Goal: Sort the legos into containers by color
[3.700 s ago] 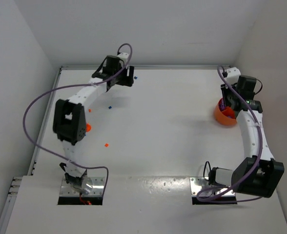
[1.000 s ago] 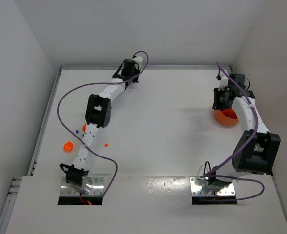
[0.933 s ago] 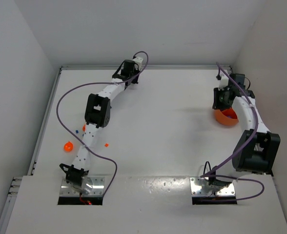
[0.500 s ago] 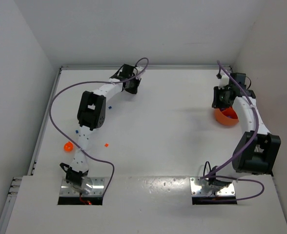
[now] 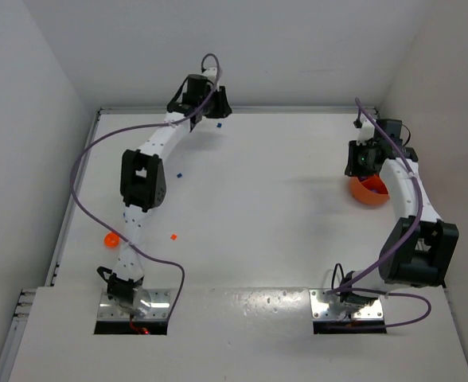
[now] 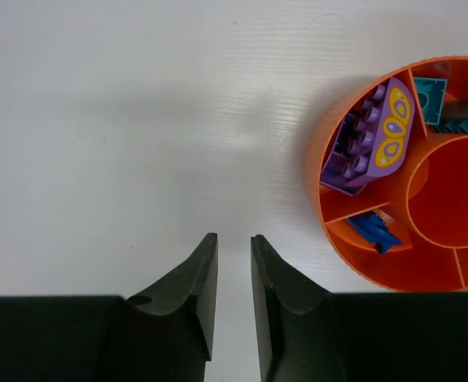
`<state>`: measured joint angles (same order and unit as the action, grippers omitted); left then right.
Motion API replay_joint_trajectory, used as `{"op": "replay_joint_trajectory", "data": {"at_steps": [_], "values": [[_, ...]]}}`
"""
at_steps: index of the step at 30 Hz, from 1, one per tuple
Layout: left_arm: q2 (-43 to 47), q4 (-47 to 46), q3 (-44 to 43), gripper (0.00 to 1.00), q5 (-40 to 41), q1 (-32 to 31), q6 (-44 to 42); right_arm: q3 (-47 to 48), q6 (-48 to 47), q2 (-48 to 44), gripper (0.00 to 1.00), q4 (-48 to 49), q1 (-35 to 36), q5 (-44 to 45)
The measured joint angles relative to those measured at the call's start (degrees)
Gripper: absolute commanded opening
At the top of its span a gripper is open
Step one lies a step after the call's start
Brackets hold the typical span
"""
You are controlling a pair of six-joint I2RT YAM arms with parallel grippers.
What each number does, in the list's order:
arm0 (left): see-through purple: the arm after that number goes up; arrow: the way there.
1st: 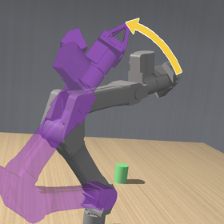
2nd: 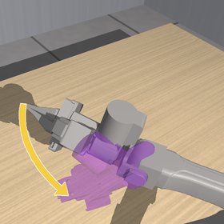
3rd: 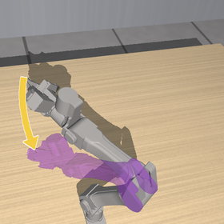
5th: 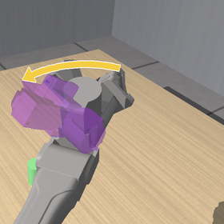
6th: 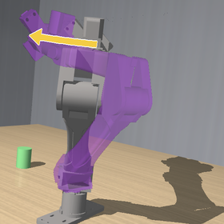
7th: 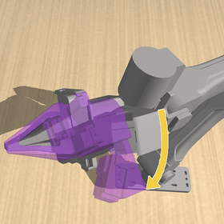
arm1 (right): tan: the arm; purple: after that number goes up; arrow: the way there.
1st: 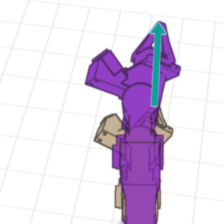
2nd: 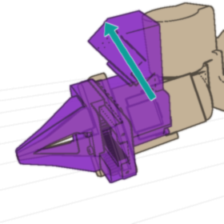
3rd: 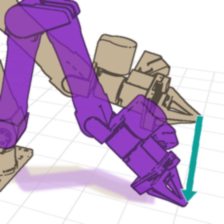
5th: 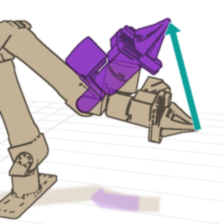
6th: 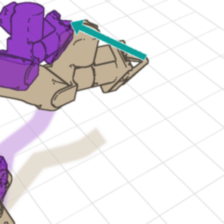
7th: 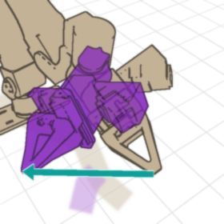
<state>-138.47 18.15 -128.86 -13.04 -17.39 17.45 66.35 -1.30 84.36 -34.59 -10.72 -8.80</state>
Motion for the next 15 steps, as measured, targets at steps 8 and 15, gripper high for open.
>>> {"op": "replay_joint_trajectory", "data": {"at_steps": [8, 15], "values": [[-4.92, -11.17, 2.60, 0.36, -5.33, 3.56, 20.11, 0.00, -0.04, 0.04, 0.23, -1.36, 0.00, -0.81], [-11.41, -25.83, 5.46, 0.47, -11.58, 9.62, 39.21, 0.68, -2.05, 2.64, 0.23, -4.96, 0.33, -1.73]]}}
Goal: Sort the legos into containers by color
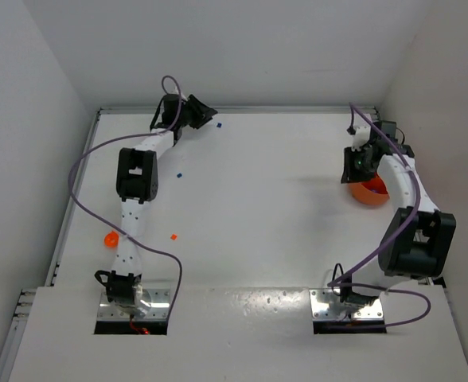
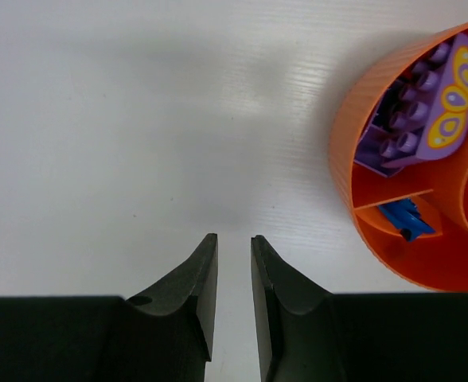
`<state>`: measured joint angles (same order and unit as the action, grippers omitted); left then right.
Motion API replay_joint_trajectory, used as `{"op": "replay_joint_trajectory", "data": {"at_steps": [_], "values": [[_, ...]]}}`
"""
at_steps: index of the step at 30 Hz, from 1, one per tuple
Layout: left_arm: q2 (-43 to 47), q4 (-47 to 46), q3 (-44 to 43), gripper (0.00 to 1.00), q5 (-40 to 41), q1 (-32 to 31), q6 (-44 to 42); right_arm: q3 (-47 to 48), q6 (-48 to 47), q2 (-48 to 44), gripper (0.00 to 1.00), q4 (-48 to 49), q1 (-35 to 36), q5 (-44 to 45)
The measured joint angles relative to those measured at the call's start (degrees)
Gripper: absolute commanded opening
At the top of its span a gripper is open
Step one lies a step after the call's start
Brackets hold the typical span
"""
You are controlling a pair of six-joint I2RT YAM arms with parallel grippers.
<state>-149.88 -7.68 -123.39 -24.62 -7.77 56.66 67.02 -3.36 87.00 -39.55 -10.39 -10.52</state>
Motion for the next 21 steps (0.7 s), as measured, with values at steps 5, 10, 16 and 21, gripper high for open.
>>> {"op": "replay_joint_trajectory", "data": {"at_steps": [5, 10, 16, 21], "values": [[-4.26, -11.72, 0.04, 0.37, -0.90, 3.02, 7.67, 0.66, -1.88, 3.87, 0.23, -2.05, 0.98, -0.57], [-8.28, -16.94, 0.04, 0.23, -0.37, 3.72, 11.45, 0.98, -3.23, 5.70, 0.23, -3.52, 2.16, -1.42], [-11.87, -17.99, -2.19, 0.23, 0.22, 2.99, 12.98, 1.84, -4.02, 6.84, 0.23, -4.11, 2.86, -1.55], [-13.49, -15.91, -6.23, 0.23, 1.75, 1.73, 11.54, 1.92, -4.17, 6.82, 0.23, -4.28, 3.04, -1.53]]}}
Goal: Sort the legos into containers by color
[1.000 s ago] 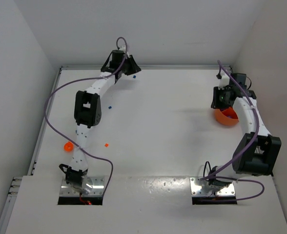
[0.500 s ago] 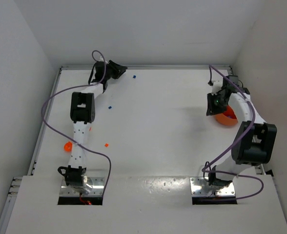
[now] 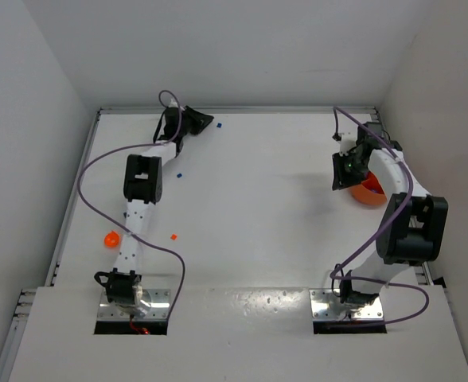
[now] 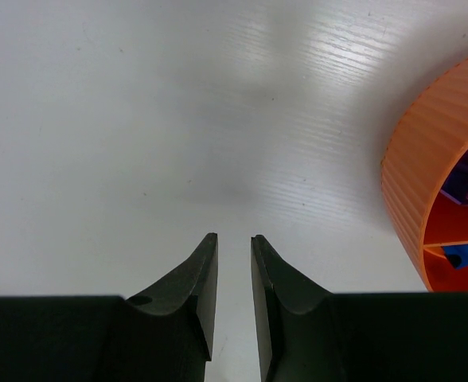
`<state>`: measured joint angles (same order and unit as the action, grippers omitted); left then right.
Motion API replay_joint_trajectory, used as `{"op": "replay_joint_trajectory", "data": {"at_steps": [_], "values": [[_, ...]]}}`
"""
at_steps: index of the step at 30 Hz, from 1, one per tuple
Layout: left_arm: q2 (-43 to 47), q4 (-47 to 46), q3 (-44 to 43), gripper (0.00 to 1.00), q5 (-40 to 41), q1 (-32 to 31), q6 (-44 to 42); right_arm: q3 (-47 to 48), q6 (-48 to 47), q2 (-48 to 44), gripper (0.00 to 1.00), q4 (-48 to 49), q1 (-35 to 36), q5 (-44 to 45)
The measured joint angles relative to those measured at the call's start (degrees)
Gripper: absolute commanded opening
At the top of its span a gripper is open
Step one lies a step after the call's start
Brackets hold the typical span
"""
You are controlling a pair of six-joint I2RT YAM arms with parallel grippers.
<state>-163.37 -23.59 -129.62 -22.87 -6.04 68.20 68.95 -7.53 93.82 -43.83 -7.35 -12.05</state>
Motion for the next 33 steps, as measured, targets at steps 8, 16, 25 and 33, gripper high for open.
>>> {"op": "replay_joint_trajectory", "data": {"at_steps": [8, 16, 25, 33], "values": [[-1.53, 1.22, -2.47, 0.23, -0.39, -3.10, -1.60, 0.00, 0.00, 0.00, 0.23, -0.02, 0.00, 0.02], [-1.86, 4.11, -3.78, 0.20, -5.18, -3.87, -5.03, 0.00, 0.00, 0.02, 0.23, -0.02, 0.00, 0.00], [-1.27, 9.25, -3.78, 0.15, -17.68, -5.55, -10.82, 0.04, -0.02, 0.02, 0.23, -0.02, 0.39, -0.90], [15.34, 10.19, 23.80, 0.11, -22.34, -12.76, -18.29, 0.11, 0.00, 0.00, 0.23, -0.02, 0.48, -2.29]]}}
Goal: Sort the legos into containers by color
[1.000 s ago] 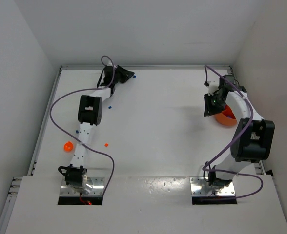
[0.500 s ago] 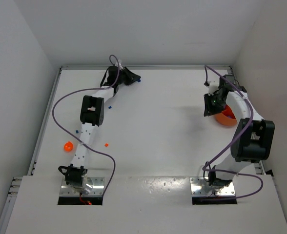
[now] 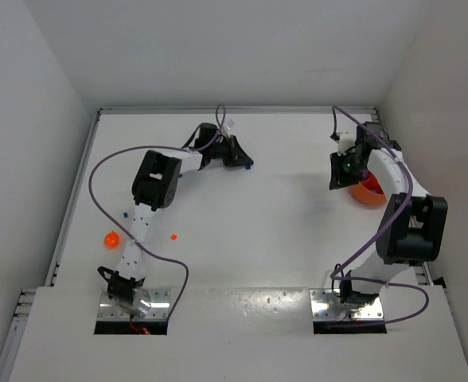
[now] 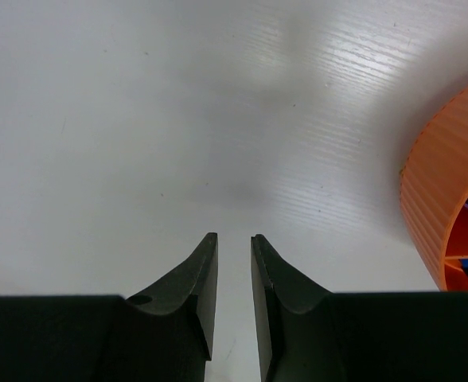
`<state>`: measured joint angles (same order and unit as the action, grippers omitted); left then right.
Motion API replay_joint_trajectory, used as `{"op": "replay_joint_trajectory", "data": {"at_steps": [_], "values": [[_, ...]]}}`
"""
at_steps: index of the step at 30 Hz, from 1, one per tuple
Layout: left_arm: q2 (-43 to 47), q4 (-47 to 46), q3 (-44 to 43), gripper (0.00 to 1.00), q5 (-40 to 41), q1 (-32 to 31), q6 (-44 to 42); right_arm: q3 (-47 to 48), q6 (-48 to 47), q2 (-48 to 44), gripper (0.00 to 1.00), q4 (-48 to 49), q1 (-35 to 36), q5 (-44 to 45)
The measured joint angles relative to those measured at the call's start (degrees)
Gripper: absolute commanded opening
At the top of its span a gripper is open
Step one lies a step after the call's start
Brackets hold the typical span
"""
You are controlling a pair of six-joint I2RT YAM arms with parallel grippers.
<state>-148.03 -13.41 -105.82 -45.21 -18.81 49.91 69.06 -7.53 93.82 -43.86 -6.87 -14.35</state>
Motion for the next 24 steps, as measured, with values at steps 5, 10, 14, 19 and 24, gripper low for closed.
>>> {"op": "replay_joint_trajectory", "data": {"at_steps": [5, 10, 14, 19, 24], "values": [[9.16, -1.14, 15.85, 0.11, -0.83, -6.40, -2.14, 0.00, -0.02, -0.07, 0.22, -0.04, 0.00, -1.38], [15.89, -3.96, 28.35, 0.11, -1.16, -11.65, -1.36, -0.09, -0.02, -1.38, 0.22, -0.48, 0.00, -3.45], [20.33, -6.34, 37.51, 0.11, -2.10, -14.38, 0.72, -0.79, -0.15, -3.63, 0.22, -0.94, 0.00, -5.40], [24.52, -8.90, 45.27, 0.20, -2.19, -15.39, 3.34, -2.23, -1.09, -5.95, 0.24, -2.99, 0.00, -7.45], [27.63, -4.42, 41.81, 0.51, 1.66, -13.66, 0.72, -3.80, -2.49, -9.25, 0.43, -4.44, 0.00, -8.87]]}}
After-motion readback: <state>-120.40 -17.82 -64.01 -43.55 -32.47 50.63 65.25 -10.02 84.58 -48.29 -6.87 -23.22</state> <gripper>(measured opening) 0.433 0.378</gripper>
